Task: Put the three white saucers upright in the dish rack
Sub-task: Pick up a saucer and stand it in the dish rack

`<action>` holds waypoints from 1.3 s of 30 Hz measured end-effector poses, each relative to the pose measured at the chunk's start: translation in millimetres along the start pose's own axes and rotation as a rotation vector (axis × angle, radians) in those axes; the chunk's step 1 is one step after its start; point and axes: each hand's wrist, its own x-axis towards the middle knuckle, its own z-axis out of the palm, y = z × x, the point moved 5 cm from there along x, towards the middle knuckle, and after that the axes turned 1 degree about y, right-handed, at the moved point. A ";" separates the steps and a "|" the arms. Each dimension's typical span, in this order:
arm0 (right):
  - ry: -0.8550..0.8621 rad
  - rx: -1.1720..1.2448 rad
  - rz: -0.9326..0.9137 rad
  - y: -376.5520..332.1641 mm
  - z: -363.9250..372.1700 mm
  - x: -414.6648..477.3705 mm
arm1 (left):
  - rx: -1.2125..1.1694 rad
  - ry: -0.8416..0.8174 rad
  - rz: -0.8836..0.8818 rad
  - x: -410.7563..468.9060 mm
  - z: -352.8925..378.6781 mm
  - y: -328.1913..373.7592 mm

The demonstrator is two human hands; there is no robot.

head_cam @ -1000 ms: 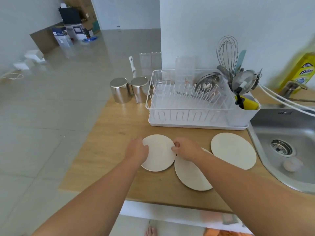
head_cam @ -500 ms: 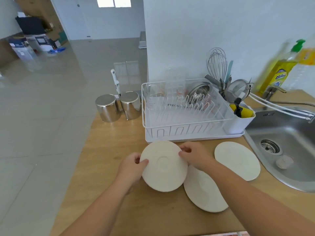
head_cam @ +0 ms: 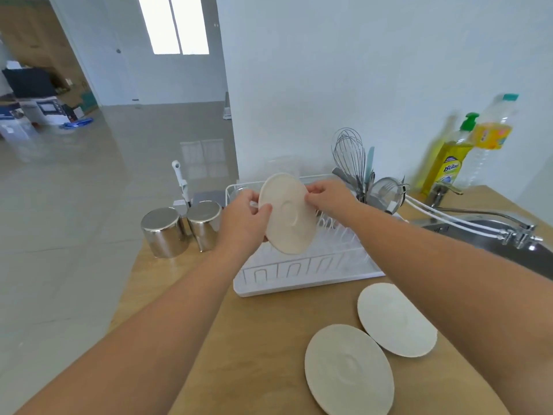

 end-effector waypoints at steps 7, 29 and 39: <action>-0.013 0.086 0.113 19.2 4.4 52.7 | 0.090 0.034 0.102 23.1 42.1 7.2; -0.276 0.860 0.437 70.7 47.0 46.9 | 0.202 -0.012 -0.039 12.1 115.5 -51.4; -0.341 0.693 0.418 77.7 35.0 42.5 | 0.267 -0.114 -0.093 3.4 124.7 -51.1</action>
